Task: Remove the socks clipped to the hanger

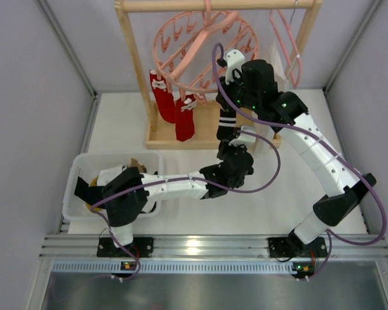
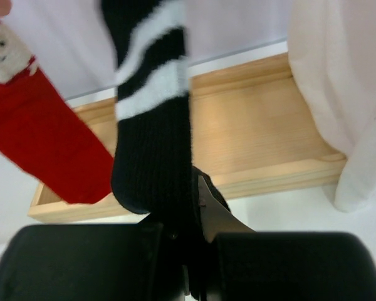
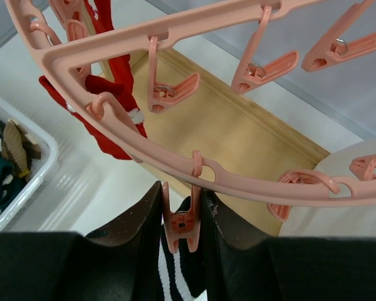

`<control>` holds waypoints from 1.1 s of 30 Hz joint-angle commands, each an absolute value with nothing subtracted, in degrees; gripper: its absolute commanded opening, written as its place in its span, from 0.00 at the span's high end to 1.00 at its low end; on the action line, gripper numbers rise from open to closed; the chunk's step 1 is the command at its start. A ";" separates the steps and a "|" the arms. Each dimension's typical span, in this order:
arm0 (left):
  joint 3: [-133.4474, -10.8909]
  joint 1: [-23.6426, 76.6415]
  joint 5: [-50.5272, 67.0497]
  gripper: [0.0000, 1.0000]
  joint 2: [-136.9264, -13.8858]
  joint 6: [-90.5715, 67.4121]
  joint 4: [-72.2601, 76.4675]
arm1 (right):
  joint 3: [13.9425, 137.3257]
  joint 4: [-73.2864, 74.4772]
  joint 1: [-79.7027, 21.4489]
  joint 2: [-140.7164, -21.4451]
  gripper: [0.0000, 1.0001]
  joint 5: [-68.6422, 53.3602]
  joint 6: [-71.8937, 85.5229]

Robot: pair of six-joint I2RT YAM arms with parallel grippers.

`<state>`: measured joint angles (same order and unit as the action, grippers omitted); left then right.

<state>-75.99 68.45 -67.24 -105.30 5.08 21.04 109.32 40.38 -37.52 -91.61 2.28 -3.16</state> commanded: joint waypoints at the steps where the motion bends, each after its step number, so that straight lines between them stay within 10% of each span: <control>1: -71.91 68.12 -67.76 1.00 -99.59 2.03 23.82 | 108.02 36.04 -36.04 -88.25 0.83 0.97 -1.67; 6: -63.73 68.12 -68.64 1.00 -92.03 0.26 23.64 | 106.70 34.98 -34.19 -86.93 0.69 -2.28 -0.70; 8: -59.78 68.20 -70.04 1.00 -88.01 0.18 23.38 | 106.61 35.16 -33.58 -86.31 0.46 -2.55 -0.44; 18: -53.18 68.03 -72.42 1.00 -67.43 -15.47 -5.87 | 96.62 33.23 -33.05 -77.35 0.01 -4.39 1.57; 33: -52.29 56.80 -86.50 1.00 -42.46 -12.83 -18.19 | 79.81 28.30 -33.05 -60.03 0.00 -5.98 6.59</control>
<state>-52.80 61.47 -82.83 -44.60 -15.14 -16.67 80.97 32.58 -33.56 -61.54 -4.95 4.89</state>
